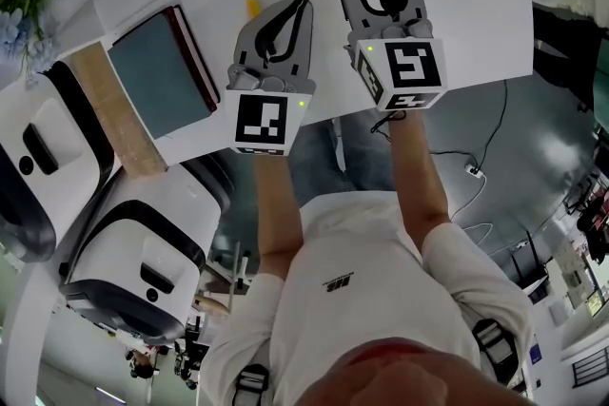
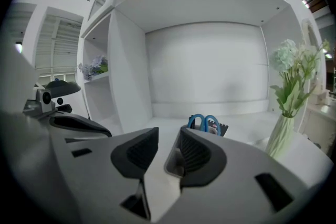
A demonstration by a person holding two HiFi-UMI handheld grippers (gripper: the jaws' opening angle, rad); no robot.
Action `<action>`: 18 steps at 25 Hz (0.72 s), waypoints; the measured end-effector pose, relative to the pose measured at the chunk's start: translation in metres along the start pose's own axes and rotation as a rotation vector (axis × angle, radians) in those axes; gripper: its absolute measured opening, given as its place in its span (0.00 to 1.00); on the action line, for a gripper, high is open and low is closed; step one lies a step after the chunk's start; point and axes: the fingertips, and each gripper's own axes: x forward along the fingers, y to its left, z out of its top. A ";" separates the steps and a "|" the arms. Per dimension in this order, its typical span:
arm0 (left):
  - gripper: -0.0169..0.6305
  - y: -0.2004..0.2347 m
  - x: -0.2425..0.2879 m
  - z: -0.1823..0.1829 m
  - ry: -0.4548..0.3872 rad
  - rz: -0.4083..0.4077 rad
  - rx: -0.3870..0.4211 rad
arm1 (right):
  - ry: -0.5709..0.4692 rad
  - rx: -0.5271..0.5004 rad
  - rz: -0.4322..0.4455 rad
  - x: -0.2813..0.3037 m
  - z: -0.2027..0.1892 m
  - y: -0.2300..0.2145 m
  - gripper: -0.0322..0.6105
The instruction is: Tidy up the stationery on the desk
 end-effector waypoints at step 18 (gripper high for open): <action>0.03 0.062 -0.061 -0.053 0.033 0.154 -0.095 | 0.197 -0.074 0.250 0.037 -0.057 0.128 0.23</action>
